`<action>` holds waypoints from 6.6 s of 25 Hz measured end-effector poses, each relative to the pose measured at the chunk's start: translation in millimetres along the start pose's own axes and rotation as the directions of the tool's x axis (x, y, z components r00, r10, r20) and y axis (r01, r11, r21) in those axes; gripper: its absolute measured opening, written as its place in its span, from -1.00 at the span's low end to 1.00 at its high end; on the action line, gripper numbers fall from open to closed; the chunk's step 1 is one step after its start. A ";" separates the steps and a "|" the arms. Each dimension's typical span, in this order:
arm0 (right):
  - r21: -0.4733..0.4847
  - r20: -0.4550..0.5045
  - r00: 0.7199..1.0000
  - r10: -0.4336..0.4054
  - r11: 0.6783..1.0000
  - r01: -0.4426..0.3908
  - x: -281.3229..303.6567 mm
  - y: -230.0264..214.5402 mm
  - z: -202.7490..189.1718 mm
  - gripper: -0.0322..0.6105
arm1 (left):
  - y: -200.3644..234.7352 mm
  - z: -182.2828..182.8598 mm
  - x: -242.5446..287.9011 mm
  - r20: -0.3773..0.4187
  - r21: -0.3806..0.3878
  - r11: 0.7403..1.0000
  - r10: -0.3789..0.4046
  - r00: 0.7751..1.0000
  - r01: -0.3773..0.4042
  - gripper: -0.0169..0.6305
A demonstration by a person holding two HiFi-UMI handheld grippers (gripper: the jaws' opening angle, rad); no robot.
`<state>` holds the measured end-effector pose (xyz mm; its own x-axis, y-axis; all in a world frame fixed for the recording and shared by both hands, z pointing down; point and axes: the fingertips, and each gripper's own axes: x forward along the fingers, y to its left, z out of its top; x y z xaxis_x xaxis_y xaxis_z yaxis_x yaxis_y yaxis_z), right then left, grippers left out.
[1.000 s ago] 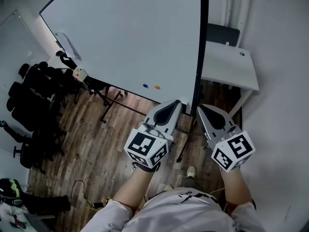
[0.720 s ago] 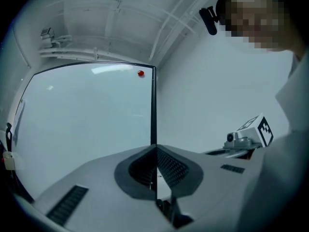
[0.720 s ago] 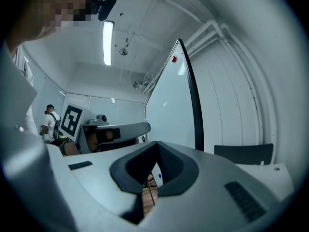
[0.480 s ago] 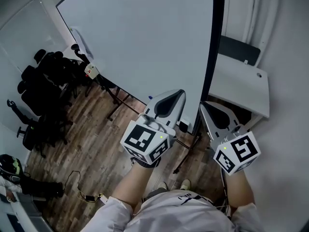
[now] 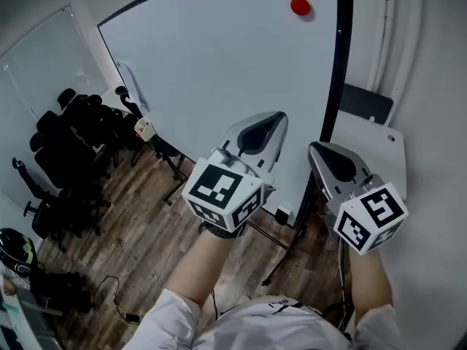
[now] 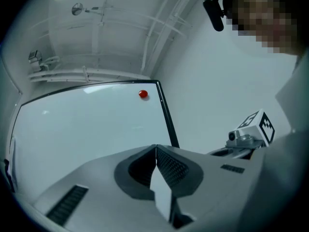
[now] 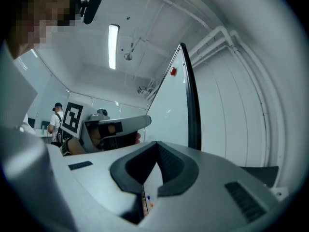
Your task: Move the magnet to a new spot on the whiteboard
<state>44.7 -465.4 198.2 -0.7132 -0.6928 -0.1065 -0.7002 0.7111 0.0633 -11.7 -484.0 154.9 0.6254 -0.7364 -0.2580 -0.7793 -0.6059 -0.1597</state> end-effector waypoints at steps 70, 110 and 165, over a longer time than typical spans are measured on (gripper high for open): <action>-0.112 0.131 0.991 0.009 0.994 0.006 -14.9 -21.5 83.8 -0.88 | 24.1 151.2 103.0 -0.086 0.634 0.773 0.102 0.991 -0.025 -0.55; -0.077 0.069 0.995 0.078 0.994 -0.072 -3.0 30.5 40.3 -0.88 | 20.0 105.5 -4.4 -0.016 0.391 0.918 0.081 0.997 -0.069 -0.55; 0.017 -0.012 1.000 0.017 1.000 -0.017 27.9 77.9 -59.8 -0.88 | 38.0 -96.1 -118.9 -0.108 -0.006 0.993 0.116 0.987 -0.117 -0.55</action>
<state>-31.6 -436.5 259.5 -0.7255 -0.6818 -0.0935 -0.6873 0.7248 0.0478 -112.0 -448.4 271.2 0.5312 -0.8299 -0.1706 -0.8471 -0.5170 -0.1229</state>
